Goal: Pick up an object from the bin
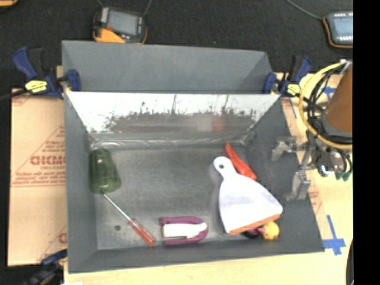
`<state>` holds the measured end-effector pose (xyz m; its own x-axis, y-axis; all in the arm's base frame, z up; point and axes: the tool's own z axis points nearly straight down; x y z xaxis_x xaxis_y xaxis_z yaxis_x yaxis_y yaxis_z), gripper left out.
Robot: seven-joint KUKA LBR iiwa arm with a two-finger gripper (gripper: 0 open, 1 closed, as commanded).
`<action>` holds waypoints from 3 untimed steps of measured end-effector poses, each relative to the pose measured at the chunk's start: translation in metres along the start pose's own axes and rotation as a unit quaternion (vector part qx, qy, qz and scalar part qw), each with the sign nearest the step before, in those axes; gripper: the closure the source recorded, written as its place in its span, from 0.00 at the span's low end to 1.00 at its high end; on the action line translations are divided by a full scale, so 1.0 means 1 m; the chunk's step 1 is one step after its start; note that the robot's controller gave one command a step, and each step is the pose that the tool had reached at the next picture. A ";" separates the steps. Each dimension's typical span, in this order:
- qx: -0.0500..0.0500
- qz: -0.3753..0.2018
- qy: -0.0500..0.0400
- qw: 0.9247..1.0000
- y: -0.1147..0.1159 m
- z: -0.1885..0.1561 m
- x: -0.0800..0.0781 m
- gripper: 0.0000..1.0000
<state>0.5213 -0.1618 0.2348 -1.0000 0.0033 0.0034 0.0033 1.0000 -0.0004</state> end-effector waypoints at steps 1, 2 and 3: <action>0.001 -0.002 -0.004 1.000 0.001 -0.004 -0.002 0.00; 0.002 -0.173 -0.006 0.985 0.031 0.076 0.020 0.00; 0.002 -0.198 -0.011 0.980 0.006 0.161 0.039 0.00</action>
Offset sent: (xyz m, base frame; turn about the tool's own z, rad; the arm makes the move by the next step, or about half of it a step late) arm -0.0451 0.0633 -0.1648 -0.7116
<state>0.4818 -0.1556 0.0743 -0.9226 -0.3852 -0.0178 -0.3852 0.9228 -0.0078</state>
